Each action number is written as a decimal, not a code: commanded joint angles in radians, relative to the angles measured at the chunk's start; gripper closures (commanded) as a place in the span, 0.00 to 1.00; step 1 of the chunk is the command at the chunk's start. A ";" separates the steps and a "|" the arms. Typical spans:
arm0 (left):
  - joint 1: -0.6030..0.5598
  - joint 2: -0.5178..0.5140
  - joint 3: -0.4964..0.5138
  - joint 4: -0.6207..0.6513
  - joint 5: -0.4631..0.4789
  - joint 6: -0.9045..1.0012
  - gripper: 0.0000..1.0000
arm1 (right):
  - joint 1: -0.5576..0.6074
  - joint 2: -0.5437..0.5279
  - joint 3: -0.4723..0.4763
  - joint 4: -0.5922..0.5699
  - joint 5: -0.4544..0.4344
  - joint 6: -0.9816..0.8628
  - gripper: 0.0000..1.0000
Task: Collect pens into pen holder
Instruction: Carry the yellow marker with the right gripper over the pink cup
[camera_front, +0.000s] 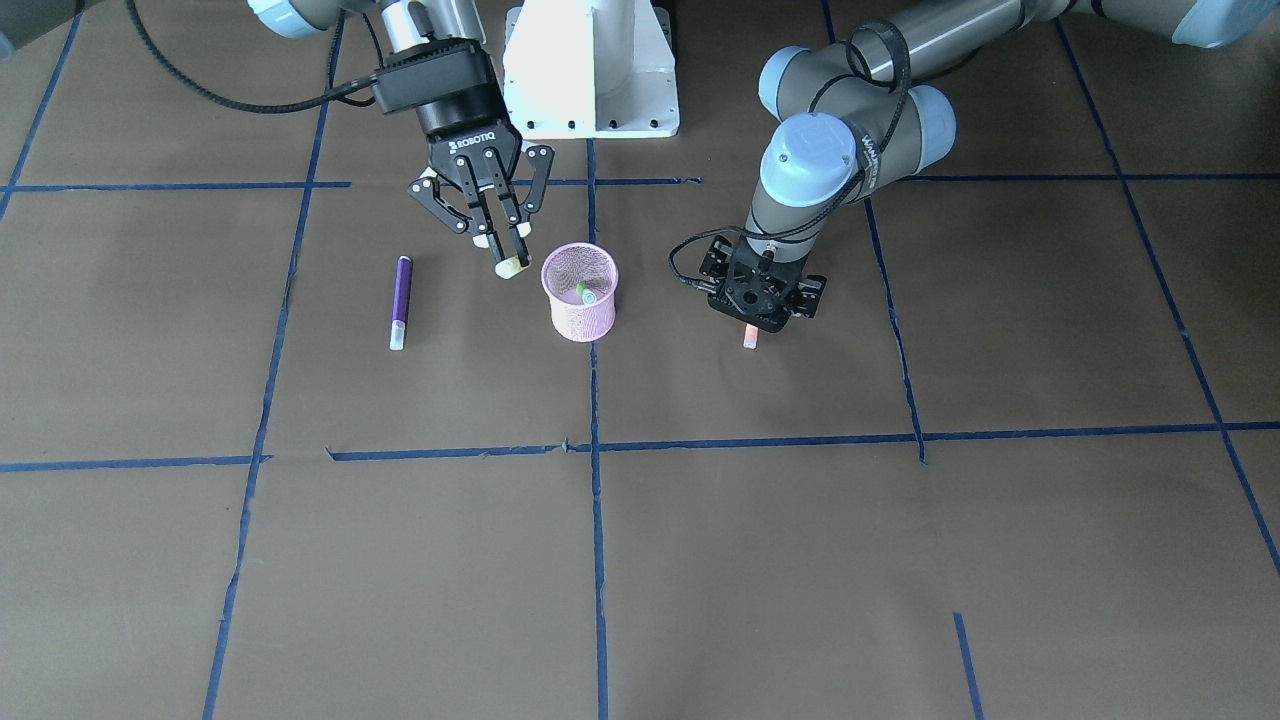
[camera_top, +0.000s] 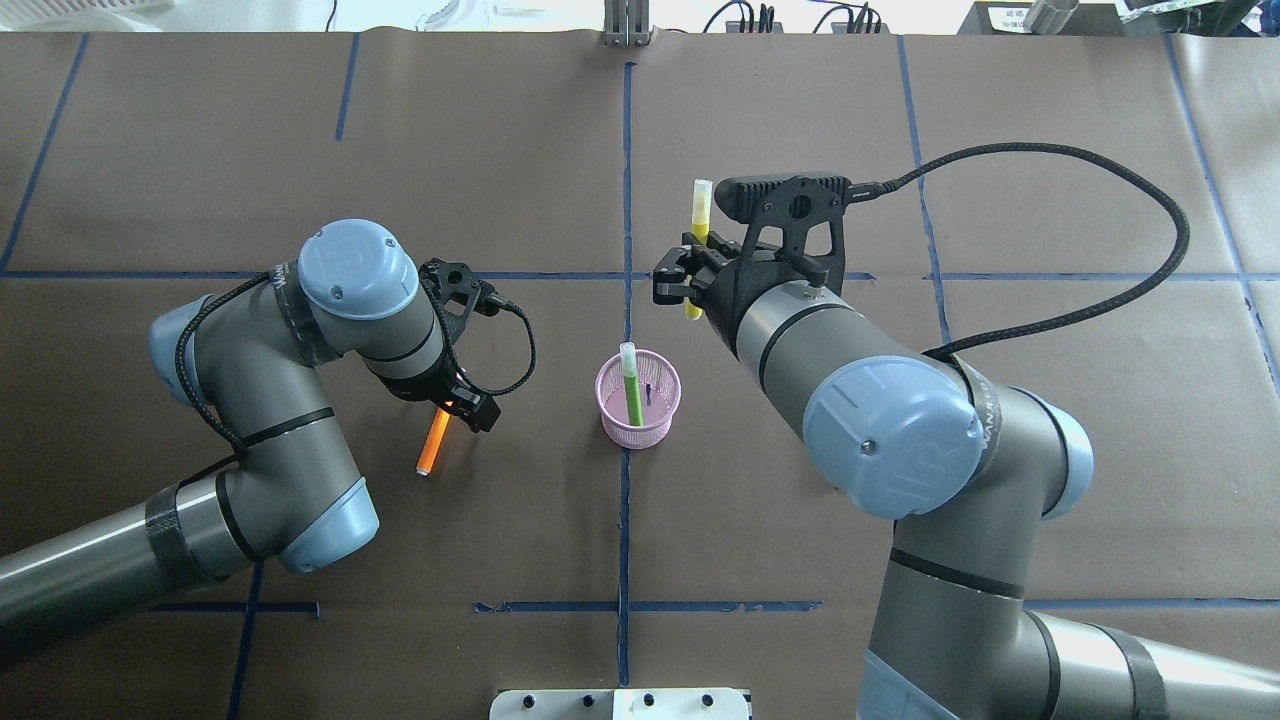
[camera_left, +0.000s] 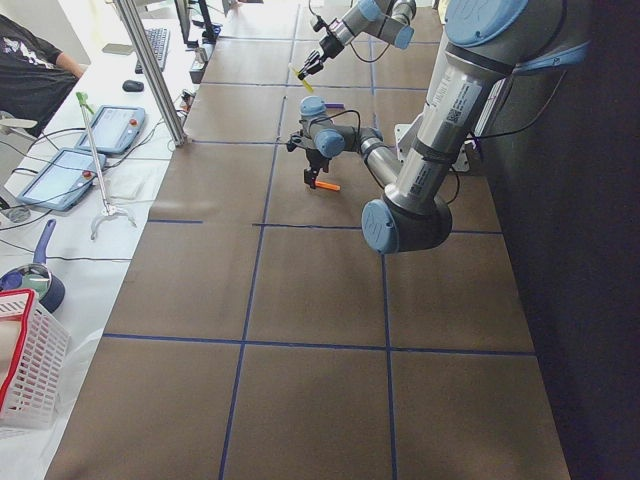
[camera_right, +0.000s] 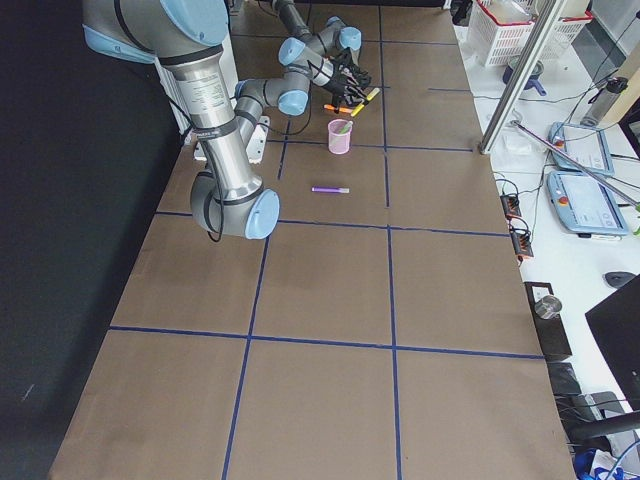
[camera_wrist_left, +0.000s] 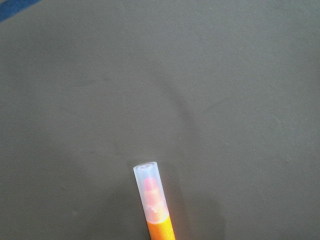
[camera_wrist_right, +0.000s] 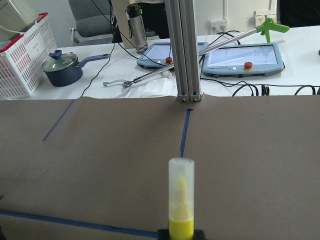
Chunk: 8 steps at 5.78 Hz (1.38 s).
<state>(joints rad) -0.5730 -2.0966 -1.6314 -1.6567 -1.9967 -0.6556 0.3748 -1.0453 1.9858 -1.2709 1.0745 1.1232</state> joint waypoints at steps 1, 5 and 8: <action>0.001 0.000 0.007 0.000 0.003 0.001 0.00 | -0.054 0.048 -0.060 0.004 -0.091 0.009 1.00; 0.002 -0.005 0.008 0.000 0.003 0.001 0.00 | -0.129 0.045 -0.195 0.112 -0.192 0.070 1.00; 0.004 -0.006 0.011 0.000 0.003 0.001 0.00 | -0.139 0.041 -0.257 0.203 -0.197 0.063 1.00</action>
<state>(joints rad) -0.5693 -2.1029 -1.6209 -1.6567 -1.9942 -0.6550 0.2400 -1.0037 1.7344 -1.0772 0.8781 1.1888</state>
